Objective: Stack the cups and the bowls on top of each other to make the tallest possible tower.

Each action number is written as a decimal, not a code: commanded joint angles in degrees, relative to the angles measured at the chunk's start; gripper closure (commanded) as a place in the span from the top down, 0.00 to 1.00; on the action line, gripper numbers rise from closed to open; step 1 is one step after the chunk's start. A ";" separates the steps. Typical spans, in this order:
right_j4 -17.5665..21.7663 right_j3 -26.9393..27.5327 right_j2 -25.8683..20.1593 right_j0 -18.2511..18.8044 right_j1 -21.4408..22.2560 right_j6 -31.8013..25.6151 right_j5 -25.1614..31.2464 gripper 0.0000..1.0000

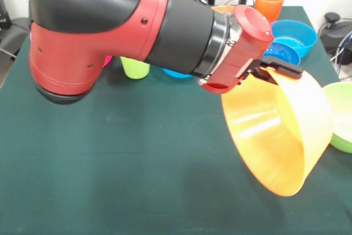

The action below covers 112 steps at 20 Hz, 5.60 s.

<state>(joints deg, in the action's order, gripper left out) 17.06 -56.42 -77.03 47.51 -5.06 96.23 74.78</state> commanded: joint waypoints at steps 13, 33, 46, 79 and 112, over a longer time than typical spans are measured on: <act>-0.45 8.40 8.00 -2.91 -1.13 -20.18 9.36 0.00; -8.60 10.61 5.98 -4.76 -8.06 -20.07 16.24 0.00; -6.81 12.82 6.63 -5.35 -8.05 -22.18 17.12 0.00; -5.76 24.84 7.09 -9.10 -12.16 -28.17 27.47 0.00; 0.38 33.69 5.27 -10.77 -14.00 -35.02 36.21 0.00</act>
<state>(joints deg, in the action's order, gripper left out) 10.15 -29.54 -74.63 38.20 -16.11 81.21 107.21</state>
